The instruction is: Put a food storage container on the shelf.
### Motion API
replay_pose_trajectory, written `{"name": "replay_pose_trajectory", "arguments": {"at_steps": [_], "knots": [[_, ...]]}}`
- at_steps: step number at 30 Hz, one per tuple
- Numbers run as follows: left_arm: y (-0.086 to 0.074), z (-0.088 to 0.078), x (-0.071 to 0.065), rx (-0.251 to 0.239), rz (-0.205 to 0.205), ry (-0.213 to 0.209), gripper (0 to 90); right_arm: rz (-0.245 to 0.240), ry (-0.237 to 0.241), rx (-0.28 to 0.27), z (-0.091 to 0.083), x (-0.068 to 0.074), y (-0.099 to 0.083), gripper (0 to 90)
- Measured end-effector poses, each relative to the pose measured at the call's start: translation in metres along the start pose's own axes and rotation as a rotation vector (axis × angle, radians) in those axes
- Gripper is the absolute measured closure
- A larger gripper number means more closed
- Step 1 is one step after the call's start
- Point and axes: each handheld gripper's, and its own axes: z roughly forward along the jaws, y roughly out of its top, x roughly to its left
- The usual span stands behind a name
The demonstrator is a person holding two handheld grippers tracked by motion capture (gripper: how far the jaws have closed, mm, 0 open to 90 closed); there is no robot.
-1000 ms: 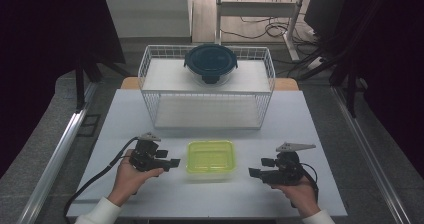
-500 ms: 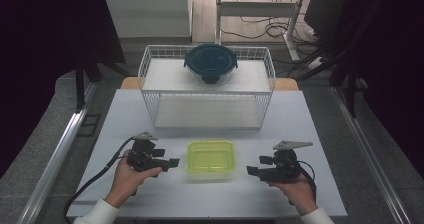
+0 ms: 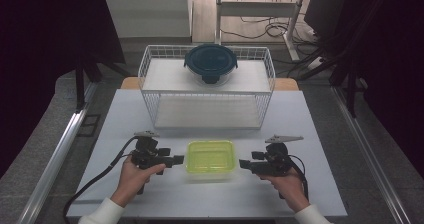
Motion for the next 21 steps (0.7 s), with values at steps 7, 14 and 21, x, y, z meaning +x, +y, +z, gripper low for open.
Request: {"name": "replay_pose_trajectory", "arguments": {"at_steps": [7, 14, 21], "knots": [[0.01, 0.015, 0.011, -0.006, -0.089, -0.044, 29.5, 0.056, 0.018, -0.007, 0.023, -0.005, 0.023, 32.8], [0.012, 0.02, 0.015, 0.005, -0.102, -0.032, 30.0, 0.069, -0.001, 0.035, 0.041, -0.006, 0.028, 34.5], [0.008, 0.029, 0.014, 0.033, -0.119, -0.063, 32.5, 0.085, 0.012, 0.069, 0.049, -0.008, 0.021, 37.8]]}}
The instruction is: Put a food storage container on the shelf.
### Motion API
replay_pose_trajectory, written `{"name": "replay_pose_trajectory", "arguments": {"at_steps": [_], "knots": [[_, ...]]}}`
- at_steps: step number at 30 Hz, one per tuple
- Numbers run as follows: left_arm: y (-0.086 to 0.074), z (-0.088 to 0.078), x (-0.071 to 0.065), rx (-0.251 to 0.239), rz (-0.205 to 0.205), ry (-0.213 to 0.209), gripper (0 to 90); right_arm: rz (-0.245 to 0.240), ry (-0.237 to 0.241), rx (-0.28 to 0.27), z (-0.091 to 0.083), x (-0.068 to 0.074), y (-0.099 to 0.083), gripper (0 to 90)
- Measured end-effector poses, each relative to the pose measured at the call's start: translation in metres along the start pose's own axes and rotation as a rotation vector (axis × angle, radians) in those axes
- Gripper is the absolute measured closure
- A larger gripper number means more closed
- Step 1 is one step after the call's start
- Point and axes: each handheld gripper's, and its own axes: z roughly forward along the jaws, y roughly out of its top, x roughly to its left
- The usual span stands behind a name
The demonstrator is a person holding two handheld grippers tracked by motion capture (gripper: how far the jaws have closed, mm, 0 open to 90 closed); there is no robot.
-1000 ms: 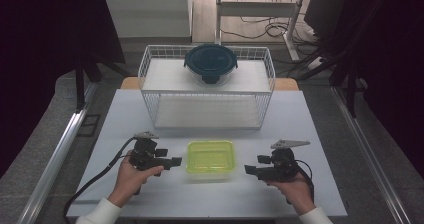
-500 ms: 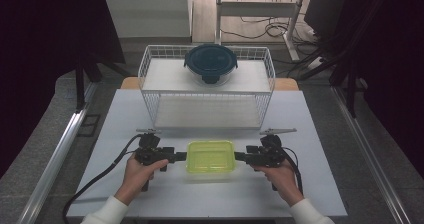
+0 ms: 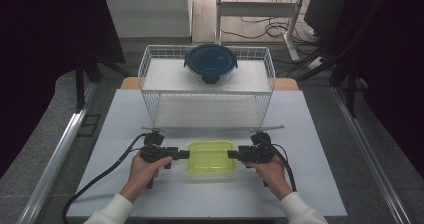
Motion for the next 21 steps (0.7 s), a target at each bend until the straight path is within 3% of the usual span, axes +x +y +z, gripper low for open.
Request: {"name": "replay_pose_trajectory", "arguments": {"at_steps": [11, 21], "knots": [[-0.004, 0.013, 0.002, 0.027, -0.058, -0.063, 37.8, 0.037, 0.025, 0.016, 0.007, -0.003, -0.004, 44.2], [-0.005, 0.02, 0.003, 0.042, -0.093, -0.113, 48.0, 0.09, 0.093, 0.025, 0.011, -0.008, -0.008, 53.5]]}}
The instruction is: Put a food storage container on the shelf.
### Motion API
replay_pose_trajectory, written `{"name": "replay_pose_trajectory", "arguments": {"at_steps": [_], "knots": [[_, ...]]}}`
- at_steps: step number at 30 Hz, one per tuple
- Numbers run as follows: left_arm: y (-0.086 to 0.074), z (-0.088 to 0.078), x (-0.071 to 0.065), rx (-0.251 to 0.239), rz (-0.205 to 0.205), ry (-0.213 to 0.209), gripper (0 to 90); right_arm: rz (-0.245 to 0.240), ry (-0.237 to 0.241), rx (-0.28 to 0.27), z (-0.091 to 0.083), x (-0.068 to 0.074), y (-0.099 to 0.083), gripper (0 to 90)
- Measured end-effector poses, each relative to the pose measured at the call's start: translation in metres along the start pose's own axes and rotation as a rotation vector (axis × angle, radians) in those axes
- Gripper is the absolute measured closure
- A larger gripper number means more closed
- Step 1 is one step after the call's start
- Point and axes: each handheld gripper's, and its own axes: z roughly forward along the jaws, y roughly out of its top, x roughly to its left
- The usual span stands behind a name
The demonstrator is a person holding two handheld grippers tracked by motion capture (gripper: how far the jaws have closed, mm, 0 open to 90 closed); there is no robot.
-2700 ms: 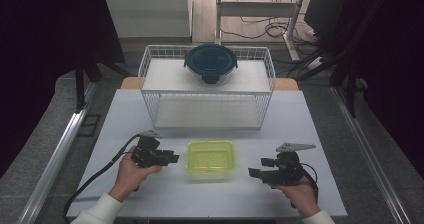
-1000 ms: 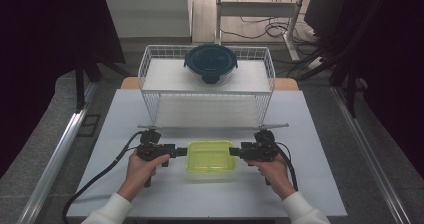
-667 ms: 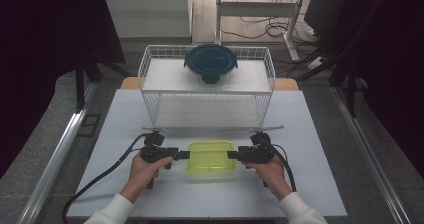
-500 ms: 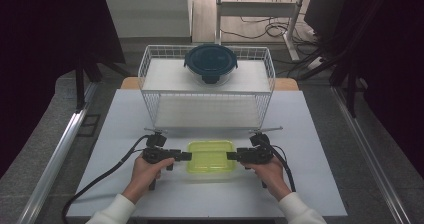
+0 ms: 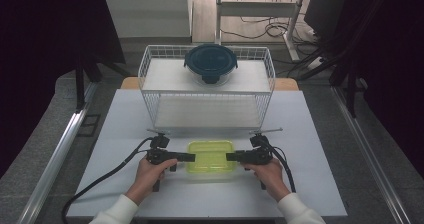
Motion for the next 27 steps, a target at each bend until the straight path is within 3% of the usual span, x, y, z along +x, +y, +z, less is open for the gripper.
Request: {"name": "replay_pose_trajectory", "arguments": {"at_steps": [5, 9, 17, 27], "knots": [[-0.002, 0.002, 0.0, 0.01, -0.015, 0.017, 59.8, 0.034, 0.018, 0.004, 0.0, 0.0, -0.001, 58.8], [-0.004, 0.0, -0.003, -0.007, -0.016, 0.044, 69.0, 0.055, 0.007, 0.0, -0.003, 0.0, -0.002, 69.8], [-0.007, -0.004, -0.009, -0.031, 0.009, 0.044, 70.9, 0.075, -0.001, -0.013, -0.01, 0.006, -0.005, 76.0], [-0.008, -0.013, -0.015, -0.049, 0.049, 0.004, 77.7, 0.046, 0.005, -0.033, -0.02, 0.009, -0.004, 78.2]]}}
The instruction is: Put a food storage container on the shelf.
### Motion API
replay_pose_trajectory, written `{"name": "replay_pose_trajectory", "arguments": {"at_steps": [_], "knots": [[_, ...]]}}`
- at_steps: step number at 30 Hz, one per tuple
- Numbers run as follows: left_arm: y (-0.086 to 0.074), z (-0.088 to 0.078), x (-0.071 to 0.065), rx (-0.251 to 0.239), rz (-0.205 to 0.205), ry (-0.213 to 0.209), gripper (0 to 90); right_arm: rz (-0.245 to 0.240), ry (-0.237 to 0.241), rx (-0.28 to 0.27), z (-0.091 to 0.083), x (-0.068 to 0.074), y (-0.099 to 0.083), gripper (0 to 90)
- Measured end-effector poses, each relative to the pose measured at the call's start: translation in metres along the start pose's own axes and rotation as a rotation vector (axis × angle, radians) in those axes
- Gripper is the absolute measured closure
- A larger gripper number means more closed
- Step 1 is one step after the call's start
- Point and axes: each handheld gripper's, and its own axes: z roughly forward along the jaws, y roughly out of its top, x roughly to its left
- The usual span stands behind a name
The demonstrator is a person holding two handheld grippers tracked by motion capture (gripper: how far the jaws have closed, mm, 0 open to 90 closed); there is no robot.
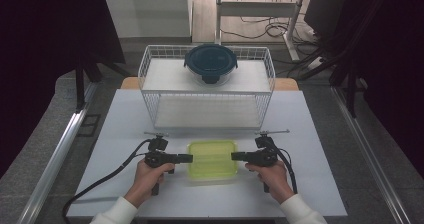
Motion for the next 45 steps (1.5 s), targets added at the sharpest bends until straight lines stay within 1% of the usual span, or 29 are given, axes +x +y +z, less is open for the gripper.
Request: {"name": "replay_pose_trajectory", "arguments": {"at_steps": [4, 11, 14, 18, 20, 21, 24, 31, 37, 39, 45], "knots": [[0.0, -0.003, -0.002, -0.009, 0.01, -0.012, 78.6, -0.015, 0.01, -0.01, -0.004, 0.001, 0.001, 78.2], [0.0, -0.005, -0.008, -0.021, 0.031, -0.004, 79.3, -0.06, -0.003, -0.031, -0.01, 0.008, 0.002, 78.2], [0.001, -0.009, -0.013, -0.03, 0.052, 0.001, 79.5, -0.079, -0.005, -0.04, -0.013, 0.012, 0.003, 78.2], [0.002, -0.014, -0.016, -0.048, 0.059, -0.012, 79.8, -0.089, 0.006, -0.052, -0.018, 0.015, 0.004, 78.2], [0.003, -0.015, -0.017, -0.05, 0.072, -0.001, 79.9, -0.103, 0.003, -0.055, -0.019, 0.018, 0.004, 78.2], [0.003, -0.016, -0.019, -0.051, 0.081, 0.012, 80.0, -0.111, 0.0, -0.056, -0.019, 0.019, 0.004, 78.2], [0.003, -0.017, -0.022, -0.051, 0.096, 0.021, 80.1, -0.137, -0.015, -0.061, -0.02, 0.023, 0.005, 78.1], [0.005, -0.022, -0.025, -0.061, 0.109, 0.018, 80.2, -0.143, -0.004, -0.077, -0.025, 0.027, 0.006, 78.1], [0.007, -0.025, -0.029, -0.075, 0.122, 0.019, 80.3, -0.158, 0.0, -0.091, -0.029, 0.031, 0.008, 78.0], [0.008, -0.026, -0.03, -0.073, 0.131, 0.022, 80.3, -0.164, 0.0, -0.096, -0.03, 0.031, 0.008, 78.0], [0.01, -0.029, -0.031, -0.082, 0.131, 0.012, 80.3, -0.171, 0.003, -0.102, -0.032, 0.034, 0.01, 78.0]]}}
